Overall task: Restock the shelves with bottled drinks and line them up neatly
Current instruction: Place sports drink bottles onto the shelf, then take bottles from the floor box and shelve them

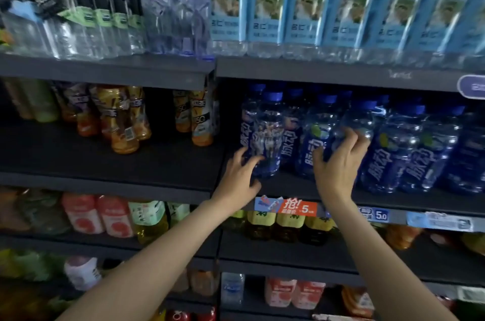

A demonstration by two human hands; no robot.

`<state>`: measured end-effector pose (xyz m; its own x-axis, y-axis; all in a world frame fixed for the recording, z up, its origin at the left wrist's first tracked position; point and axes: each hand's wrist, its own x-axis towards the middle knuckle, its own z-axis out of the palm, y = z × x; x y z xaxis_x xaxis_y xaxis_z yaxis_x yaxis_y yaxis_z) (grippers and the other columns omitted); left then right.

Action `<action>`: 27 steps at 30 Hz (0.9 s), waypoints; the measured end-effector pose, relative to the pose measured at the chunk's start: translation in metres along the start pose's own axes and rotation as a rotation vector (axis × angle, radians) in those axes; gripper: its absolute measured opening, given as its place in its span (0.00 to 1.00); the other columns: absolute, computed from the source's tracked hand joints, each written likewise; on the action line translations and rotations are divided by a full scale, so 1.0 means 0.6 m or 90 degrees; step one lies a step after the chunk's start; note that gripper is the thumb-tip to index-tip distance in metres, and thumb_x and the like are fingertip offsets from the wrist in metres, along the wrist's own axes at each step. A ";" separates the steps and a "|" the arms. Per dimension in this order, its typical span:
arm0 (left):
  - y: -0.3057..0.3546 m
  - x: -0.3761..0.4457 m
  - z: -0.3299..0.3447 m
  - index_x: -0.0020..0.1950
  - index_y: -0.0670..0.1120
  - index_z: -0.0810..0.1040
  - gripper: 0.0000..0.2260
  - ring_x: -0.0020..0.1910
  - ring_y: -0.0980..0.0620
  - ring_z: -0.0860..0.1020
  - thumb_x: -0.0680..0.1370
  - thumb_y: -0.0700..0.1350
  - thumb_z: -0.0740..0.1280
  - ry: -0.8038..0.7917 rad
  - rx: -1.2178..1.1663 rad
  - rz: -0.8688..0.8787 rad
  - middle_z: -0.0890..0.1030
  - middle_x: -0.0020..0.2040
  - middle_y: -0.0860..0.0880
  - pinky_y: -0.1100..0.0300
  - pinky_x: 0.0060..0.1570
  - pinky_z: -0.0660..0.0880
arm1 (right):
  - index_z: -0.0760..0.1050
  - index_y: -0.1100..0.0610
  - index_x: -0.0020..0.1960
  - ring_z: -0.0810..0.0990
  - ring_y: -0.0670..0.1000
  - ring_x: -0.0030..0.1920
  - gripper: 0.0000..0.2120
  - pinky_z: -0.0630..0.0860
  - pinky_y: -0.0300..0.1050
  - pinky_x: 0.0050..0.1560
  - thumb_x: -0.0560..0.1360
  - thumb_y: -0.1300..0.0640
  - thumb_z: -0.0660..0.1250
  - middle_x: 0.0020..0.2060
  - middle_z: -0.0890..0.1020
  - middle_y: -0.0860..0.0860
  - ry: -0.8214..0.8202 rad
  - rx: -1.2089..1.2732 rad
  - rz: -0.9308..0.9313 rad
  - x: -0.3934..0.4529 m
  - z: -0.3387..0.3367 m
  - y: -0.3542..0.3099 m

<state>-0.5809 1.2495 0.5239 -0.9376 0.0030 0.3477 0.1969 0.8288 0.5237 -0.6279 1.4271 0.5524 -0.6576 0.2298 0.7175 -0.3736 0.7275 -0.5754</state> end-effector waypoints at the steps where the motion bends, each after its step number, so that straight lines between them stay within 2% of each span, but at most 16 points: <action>1: -0.015 -0.018 -0.011 0.69 0.51 0.66 0.20 0.71 0.49 0.58 0.77 0.41 0.63 0.028 0.008 -0.003 0.54 0.73 0.49 0.58 0.62 0.65 | 0.65 0.66 0.64 0.70 0.62 0.56 0.22 0.71 0.52 0.50 0.72 0.66 0.66 0.61 0.66 0.63 -0.016 0.023 -0.040 0.001 0.006 -0.025; 4: -0.078 -0.075 -0.051 0.65 0.48 0.69 0.16 0.67 0.50 0.63 0.77 0.40 0.63 0.122 -0.001 -0.052 0.60 0.68 0.50 0.60 0.59 0.66 | 0.66 0.66 0.61 0.72 0.62 0.54 0.19 0.72 0.49 0.45 0.72 0.68 0.64 0.58 0.67 0.63 -0.073 0.089 -0.150 -0.013 0.036 -0.122; 6: -0.130 -0.117 -0.088 0.63 0.46 0.70 0.15 0.62 0.50 0.69 0.77 0.39 0.63 0.170 -0.027 -0.117 0.64 0.63 0.49 0.59 0.56 0.69 | 0.67 0.65 0.60 0.72 0.61 0.54 0.17 0.73 0.48 0.46 0.72 0.68 0.64 0.57 0.68 0.62 -0.129 0.127 -0.235 -0.047 0.068 -0.190; 8: -0.187 -0.172 -0.127 0.62 0.45 0.70 0.15 0.59 0.48 0.72 0.76 0.38 0.64 0.204 -0.048 -0.199 0.66 0.61 0.48 0.54 0.53 0.72 | 0.68 0.65 0.60 0.72 0.60 0.55 0.16 0.73 0.50 0.48 0.72 0.68 0.64 0.56 0.69 0.61 -0.216 0.146 -0.314 -0.104 0.108 -0.254; 10: -0.257 -0.246 -0.165 0.63 0.43 0.70 0.16 0.58 0.45 0.73 0.75 0.38 0.64 0.229 -0.031 -0.272 0.68 0.61 0.46 0.53 0.53 0.72 | 0.68 0.64 0.60 0.72 0.61 0.54 0.16 0.72 0.48 0.46 0.73 0.67 0.64 0.55 0.70 0.61 -0.311 0.151 -0.382 -0.175 0.151 -0.315; 12: -0.332 -0.342 -0.201 0.66 0.42 0.67 0.19 0.62 0.45 0.70 0.76 0.40 0.63 0.198 -0.001 -0.371 0.67 0.64 0.45 0.56 0.57 0.70 | 0.70 0.63 0.59 0.72 0.60 0.53 0.15 0.70 0.46 0.43 0.73 0.66 0.65 0.54 0.71 0.60 -0.407 0.156 -0.438 -0.255 0.190 -0.382; 14: -0.409 -0.455 -0.238 0.65 0.43 0.68 0.18 0.63 0.46 0.68 0.76 0.42 0.64 0.147 -0.003 -0.497 0.67 0.62 0.45 0.58 0.59 0.69 | 0.71 0.64 0.56 0.72 0.61 0.51 0.14 0.73 0.49 0.44 0.71 0.67 0.65 0.52 0.72 0.61 -0.493 0.166 -0.496 -0.344 0.228 -0.452; 17: -0.517 -0.641 -0.303 0.57 0.42 0.72 0.12 0.59 0.43 0.73 0.75 0.40 0.66 0.154 -0.021 -0.649 0.73 0.56 0.42 0.57 0.55 0.68 | 0.71 0.64 0.58 0.72 0.63 0.53 0.16 0.73 0.55 0.53 0.71 0.65 0.64 0.52 0.72 0.60 -0.630 0.167 -0.565 -0.491 0.281 -0.560; 19: -0.574 -0.751 -0.353 0.48 0.46 0.72 0.04 0.58 0.43 0.74 0.75 0.40 0.65 0.137 -0.029 -0.735 0.75 0.52 0.43 0.58 0.52 0.68 | 0.67 0.60 0.64 0.69 0.59 0.60 0.19 0.69 0.50 0.58 0.74 0.61 0.63 0.58 0.69 0.57 -0.769 0.135 -0.619 -0.590 0.313 -0.625; 21: -0.610 -0.839 -0.403 0.41 0.50 0.70 0.07 0.58 0.45 0.75 0.77 0.41 0.63 0.094 -0.035 -0.815 0.77 0.52 0.44 0.59 0.51 0.69 | 0.62 0.58 0.67 0.64 0.57 0.65 0.21 0.67 0.47 0.60 0.77 0.56 0.62 0.62 0.66 0.55 -0.948 0.054 -0.651 -0.681 0.343 -0.675; 23: -0.644 -0.914 -0.446 0.50 0.46 0.75 0.05 0.60 0.46 0.75 0.79 0.42 0.60 0.040 -0.012 -0.876 0.78 0.58 0.42 0.60 0.53 0.68 | 0.61 0.58 0.68 0.62 0.58 0.67 0.22 0.66 0.47 0.60 0.77 0.54 0.62 0.63 0.64 0.56 -1.063 0.002 -0.647 -0.759 0.371 -0.715; 24: -0.660 -0.947 -0.463 0.55 0.42 0.76 0.08 0.60 0.45 0.75 0.79 0.42 0.60 0.021 0.005 -0.896 0.77 0.60 0.41 0.60 0.53 0.68 | 0.62 0.57 0.67 0.62 0.59 0.67 0.21 0.66 0.47 0.60 0.77 0.54 0.62 0.63 0.63 0.56 -1.098 -0.014 -0.640 -0.792 0.386 -0.731; 27: -0.704 -1.041 -0.495 0.58 0.41 0.76 0.10 0.57 0.48 0.77 0.79 0.42 0.61 -0.020 -0.007 -0.932 0.78 0.60 0.42 0.61 0.51 0.67 | 0.64 0.58 0.66 0.63 0.58 0.66 0.19 0.66 0.45 0.57 0.78 0.54 0.62 0.62 0.64 0.56 -1.173 -0.073 -0.626 -0.882 0.435 -0.770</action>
<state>0.0068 0.7312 0.3160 -0.3031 -0.8081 -0.5051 -0.9147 0.0980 0.3921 -0.2780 0.8007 0.3359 -0.0763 -0.8764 -0.4754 -0.9385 0.2241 -0.2626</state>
